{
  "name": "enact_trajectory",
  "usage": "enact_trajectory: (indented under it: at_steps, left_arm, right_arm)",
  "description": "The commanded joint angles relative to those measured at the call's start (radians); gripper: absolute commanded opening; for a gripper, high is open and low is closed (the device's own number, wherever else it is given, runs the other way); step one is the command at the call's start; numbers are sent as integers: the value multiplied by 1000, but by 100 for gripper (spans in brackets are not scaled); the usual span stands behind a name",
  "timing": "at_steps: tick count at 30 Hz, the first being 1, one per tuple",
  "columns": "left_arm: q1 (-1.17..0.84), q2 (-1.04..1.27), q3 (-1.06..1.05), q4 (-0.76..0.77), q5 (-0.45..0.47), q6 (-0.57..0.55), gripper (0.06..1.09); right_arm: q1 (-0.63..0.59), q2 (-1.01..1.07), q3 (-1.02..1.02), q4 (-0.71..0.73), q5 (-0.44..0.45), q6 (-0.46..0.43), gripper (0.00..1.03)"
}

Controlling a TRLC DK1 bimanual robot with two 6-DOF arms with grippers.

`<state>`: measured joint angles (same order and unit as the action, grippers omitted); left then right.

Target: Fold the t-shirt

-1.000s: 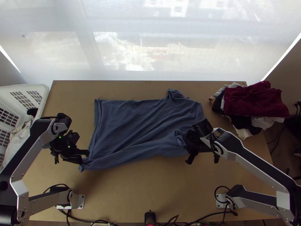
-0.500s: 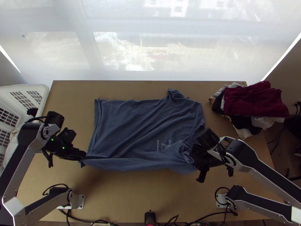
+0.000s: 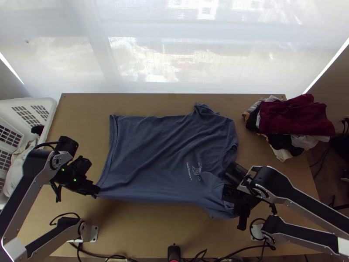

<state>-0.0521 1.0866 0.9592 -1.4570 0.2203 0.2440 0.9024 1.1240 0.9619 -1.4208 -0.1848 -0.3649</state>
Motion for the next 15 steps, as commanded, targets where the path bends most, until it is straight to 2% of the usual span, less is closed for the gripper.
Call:
enact_trajectory:
  at_steps: [1,8,15]
  left_arm:
    - [-114,-7,-80,-5,-4,3,9]
    - [-147,38,-100,-5,-6,34,9]
    - [-176,90,-117,-5,-9,60,9]
  right_arm:
    - [52,60,1,-18,-42,9,3]
    - [122,105,31,-10,-134,35,3]
    - [148,109,-28,-9,-153,37,3]
